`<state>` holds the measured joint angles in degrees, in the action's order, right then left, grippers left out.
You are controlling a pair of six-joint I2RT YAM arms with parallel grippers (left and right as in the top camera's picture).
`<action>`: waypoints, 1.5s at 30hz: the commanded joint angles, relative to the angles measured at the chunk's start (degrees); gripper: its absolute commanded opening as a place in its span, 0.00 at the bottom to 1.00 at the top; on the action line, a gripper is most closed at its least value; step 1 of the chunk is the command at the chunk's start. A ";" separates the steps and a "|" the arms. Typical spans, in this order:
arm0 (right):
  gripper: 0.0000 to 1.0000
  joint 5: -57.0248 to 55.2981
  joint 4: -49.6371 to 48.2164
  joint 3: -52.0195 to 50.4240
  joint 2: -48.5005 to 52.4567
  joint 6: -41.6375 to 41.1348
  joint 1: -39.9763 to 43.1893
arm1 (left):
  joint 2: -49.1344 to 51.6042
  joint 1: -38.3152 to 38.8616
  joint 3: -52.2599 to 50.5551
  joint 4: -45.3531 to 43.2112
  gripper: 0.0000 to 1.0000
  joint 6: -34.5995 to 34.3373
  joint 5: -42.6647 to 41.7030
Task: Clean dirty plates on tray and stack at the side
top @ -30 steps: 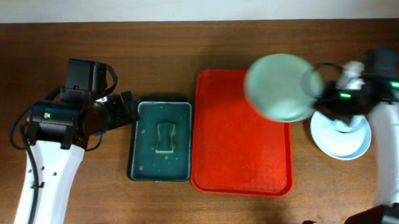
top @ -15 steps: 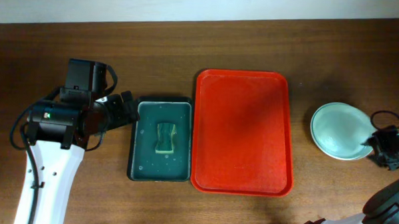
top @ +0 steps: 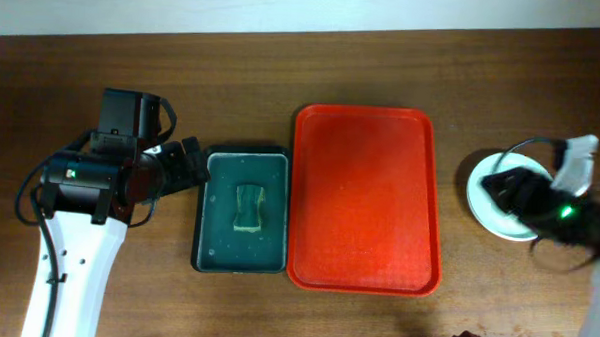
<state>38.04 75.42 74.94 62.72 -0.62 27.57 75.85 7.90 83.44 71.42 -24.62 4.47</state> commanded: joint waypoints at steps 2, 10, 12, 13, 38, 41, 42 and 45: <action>0.95 -0.70 0.35 0.26 -12.33 3.37 -17.31 | -0.24 -0.24 0.68 0.07 0.99 0.92 -0.22; 0.98 -7.72 0.57 0.26 -22.71 3.37 -28.55 | -0.24 -0.24 0.68 0.07 0.99 0.92 -0.22; 0.98 -7.67 1.18 0.26 -22.77 3.30 -28.55 | -0.24 -0.24 0.68 0.09 0.99 0.92 -0.22; 0.98 -7.72 1.14 0.26 -22.77 3.39 -28.52 | -0.24 -0.24 0.68 0.07 0.99 0.90 -0.22; 0.98 -13.51 -63.93 -65.40 -62.53 11.47 -31.69 | -0.24 -0.24 0.68 0.07 0.99 0.92 -0.22; 0.98 -12.35 -71.84 -71.41 -62.53 10.67 -31.69 | -0.24 -0.24 0.68 0.07 0.99 0.92 -0.22; 0.98 -12.35 -75.17 -73.42 -62.53 10.67 -31.69 | -0.24 -0.24 0.68 0.09 0.99 0.90 -0.22; 0.98 -12.79 -76.24 -74.62 -62.53 10.69 -31.69 | -0.24 -0.24 0.68 0.07 0.99 0.90 -0.22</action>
<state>24.73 -0.05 1.58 0.78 10.59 -3.55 75.85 7.90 83.46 71.42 -24.62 4.45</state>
